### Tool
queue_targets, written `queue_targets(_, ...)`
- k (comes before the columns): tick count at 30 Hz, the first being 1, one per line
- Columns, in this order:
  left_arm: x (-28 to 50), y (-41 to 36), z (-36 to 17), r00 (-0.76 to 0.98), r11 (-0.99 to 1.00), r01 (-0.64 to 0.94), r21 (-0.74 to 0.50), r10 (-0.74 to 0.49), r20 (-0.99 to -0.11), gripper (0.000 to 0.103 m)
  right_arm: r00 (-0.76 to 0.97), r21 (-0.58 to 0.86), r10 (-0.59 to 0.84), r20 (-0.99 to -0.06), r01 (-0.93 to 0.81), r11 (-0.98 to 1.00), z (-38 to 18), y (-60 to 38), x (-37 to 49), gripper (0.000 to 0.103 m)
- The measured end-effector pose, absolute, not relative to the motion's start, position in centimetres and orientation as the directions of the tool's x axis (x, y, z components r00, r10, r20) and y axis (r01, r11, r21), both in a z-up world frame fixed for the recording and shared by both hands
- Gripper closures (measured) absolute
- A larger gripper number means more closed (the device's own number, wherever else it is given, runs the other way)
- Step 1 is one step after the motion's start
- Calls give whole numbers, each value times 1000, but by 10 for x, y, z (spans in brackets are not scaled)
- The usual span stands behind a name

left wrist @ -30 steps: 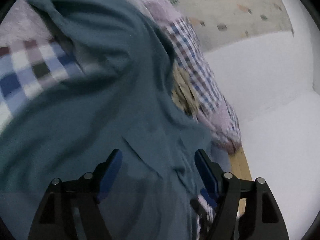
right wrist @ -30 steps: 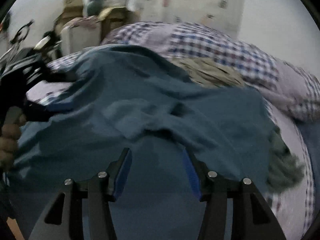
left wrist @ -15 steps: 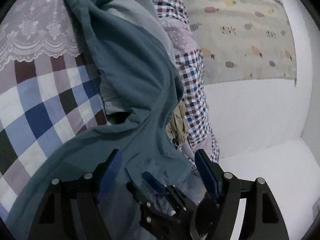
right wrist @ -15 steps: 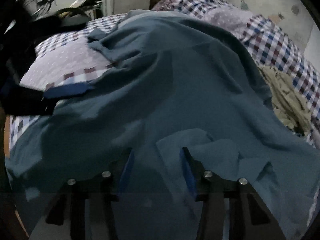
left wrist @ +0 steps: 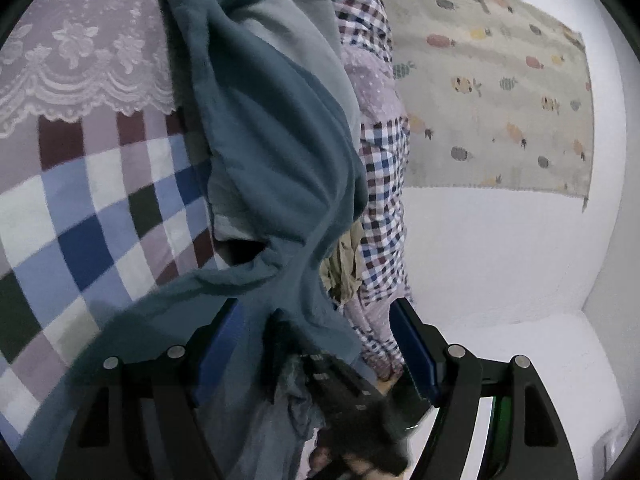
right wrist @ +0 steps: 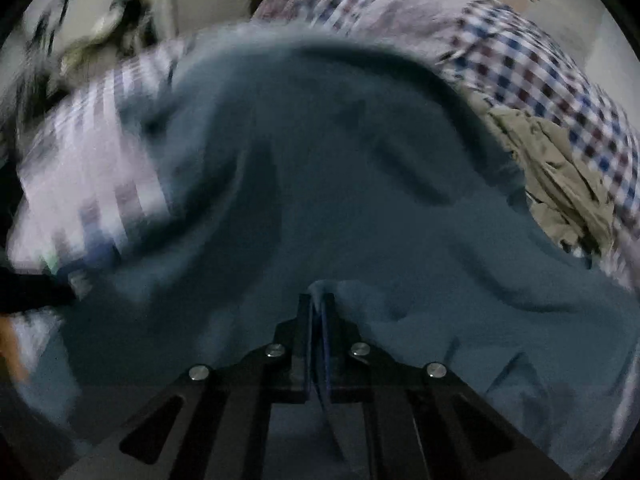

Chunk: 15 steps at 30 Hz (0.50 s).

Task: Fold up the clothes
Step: 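Fold the shirt over with both grippers toward the khaki garment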

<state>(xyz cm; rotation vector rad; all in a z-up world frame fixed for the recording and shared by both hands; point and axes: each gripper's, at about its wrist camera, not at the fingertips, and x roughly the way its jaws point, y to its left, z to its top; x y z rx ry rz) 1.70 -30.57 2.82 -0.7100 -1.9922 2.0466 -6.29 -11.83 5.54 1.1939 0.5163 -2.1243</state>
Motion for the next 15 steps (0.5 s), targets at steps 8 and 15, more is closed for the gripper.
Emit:
queue_targets(8, 8, -311, 31, -873, -64, 172, -983, 453, -183, 25, -435, 140, -443, -784, 571, -809, 103, -138, -114, 101)
queue_targets(15, -1, -308, 34, -856, -83, 161, -983, 484, -181, 25, -441, 37, -288, -850, 495, -868, 68, -170, -162, 97)
